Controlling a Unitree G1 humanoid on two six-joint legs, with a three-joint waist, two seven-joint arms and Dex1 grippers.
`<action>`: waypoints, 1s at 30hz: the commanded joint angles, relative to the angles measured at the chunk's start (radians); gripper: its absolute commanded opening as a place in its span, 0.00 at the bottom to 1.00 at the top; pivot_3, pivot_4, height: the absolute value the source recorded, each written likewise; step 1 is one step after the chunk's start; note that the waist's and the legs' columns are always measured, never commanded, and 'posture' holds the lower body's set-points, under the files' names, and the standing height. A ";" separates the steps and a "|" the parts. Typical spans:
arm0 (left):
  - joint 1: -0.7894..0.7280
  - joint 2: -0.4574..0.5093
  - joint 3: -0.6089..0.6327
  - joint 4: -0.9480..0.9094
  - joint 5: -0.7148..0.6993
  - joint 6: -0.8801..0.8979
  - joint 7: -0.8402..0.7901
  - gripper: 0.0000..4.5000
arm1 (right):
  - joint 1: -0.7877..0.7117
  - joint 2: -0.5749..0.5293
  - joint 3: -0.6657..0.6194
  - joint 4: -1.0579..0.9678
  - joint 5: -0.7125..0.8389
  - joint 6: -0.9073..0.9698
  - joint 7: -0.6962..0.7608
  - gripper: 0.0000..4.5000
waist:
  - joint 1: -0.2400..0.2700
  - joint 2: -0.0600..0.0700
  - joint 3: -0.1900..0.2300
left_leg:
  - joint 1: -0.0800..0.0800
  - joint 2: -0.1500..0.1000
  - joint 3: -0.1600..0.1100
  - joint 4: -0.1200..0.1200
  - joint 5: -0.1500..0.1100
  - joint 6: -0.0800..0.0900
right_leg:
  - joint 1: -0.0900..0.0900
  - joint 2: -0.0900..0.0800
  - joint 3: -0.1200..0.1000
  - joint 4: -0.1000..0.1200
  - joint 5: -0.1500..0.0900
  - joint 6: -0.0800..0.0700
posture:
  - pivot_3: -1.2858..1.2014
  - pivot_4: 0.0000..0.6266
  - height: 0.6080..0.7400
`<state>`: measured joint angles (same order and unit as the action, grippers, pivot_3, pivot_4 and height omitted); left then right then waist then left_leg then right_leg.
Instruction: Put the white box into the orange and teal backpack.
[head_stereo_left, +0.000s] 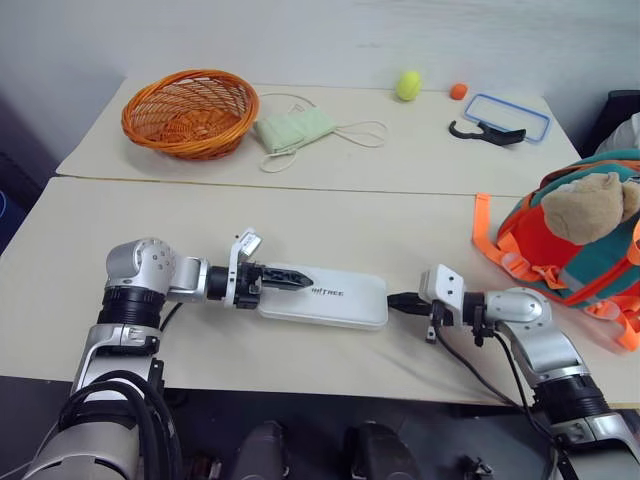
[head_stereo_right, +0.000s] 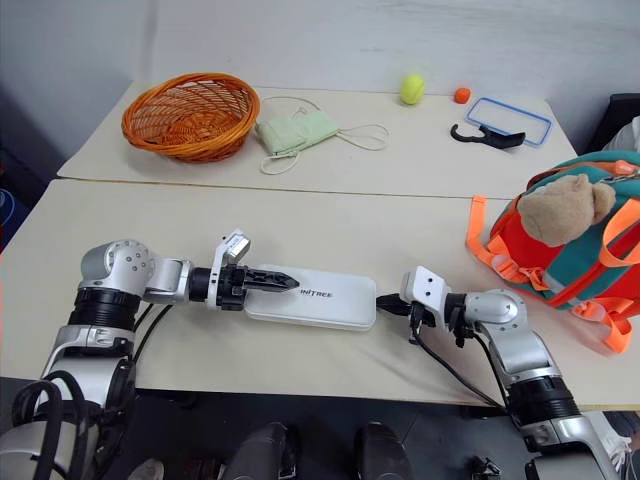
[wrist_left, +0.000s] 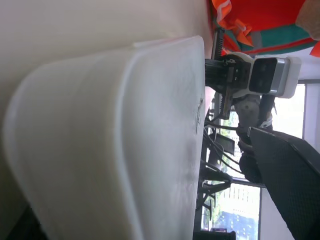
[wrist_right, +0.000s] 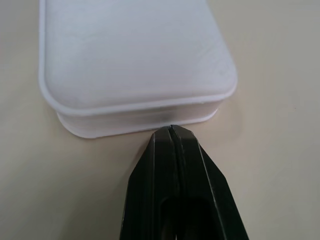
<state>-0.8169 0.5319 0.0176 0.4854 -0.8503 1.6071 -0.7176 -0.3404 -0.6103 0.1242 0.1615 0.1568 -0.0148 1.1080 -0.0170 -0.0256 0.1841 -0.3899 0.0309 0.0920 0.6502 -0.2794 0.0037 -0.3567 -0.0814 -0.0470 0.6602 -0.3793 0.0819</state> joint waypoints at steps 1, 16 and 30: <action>-0.013 -0.012 -0.007 -0.001 -0.063 0.007 -0.001 0.87 | 0.016 0.019 0.017 -0.057 0.008 0.014 -0.011 0.00 | -0.001 0.000 0.000 | 0.000 0.000 0.000 0.000 0.000 0.000 | 0.000 0.000 0.000 0.000 0.000 0.000 | 0.52 0.24 1.00; 0.126 -0.038 0.134 -0.372 -0.187 -0.189 -0.018 0.26 | 0.618 -0.034 -0.424 -0.524 0.221 0.141 -0.159 0.28 | 0.024 0.000 0.000 | -0.002 0.000 -0.003 -0.002 0.000 -0.001 | -0.001 0.000 0.000 -0.002 0.000 0.000 | 0.52 0.24 1.00; 0.463 0.071 0.079 -0.576 0.127 -0.890 -0.346 0.26 | 0.983 0.237 -1.017 -0.529 0.449 0.036 -0.423 0.99 | 0.008 0.002 -0.001 | 0.004 0.001 0.001 -0.011 -0.001 -0.003 | 0.004 0.002 0.005 -0.008 -0.001 -0.002 | 0.52 0.24 1.00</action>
<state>-0.3544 0.5939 0.0832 -0.0578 -0.7345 0.7752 -1.0252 0.6467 -0.3626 -0.8451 -0.3767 0.5719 0.0467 0.6952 -0.0093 -0.0232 0.1836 -0.3853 0.0316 0.0933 0.6385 -0.2803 0.0005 -0.3529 -0.0794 -0.0420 0.6517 -0.3803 0.0803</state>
